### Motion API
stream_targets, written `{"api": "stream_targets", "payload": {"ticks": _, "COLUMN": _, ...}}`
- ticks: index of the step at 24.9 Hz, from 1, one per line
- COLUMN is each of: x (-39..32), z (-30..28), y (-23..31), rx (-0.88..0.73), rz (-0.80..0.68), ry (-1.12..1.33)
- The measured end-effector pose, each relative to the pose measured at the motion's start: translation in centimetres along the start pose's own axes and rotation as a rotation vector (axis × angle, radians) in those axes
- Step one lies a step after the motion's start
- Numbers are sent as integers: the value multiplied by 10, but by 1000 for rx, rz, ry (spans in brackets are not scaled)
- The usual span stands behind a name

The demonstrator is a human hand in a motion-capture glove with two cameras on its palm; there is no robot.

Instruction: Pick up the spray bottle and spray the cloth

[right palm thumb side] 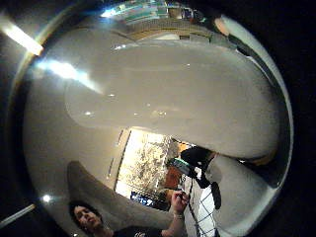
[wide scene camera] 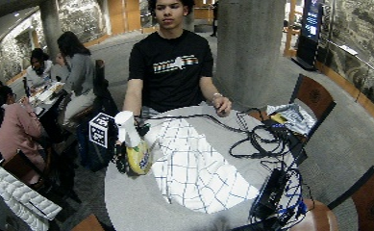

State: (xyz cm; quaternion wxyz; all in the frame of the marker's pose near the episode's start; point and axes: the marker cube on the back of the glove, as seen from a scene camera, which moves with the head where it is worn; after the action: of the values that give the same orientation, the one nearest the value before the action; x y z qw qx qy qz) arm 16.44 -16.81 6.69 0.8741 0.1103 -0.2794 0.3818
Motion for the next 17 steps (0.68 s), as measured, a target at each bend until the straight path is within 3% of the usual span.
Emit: {"api": "stream_targets", "payload": {"ticks": 17, "x": -1, "z": 24, "y": -31, "rx": -35, "rz": 2, "ry": -48}}
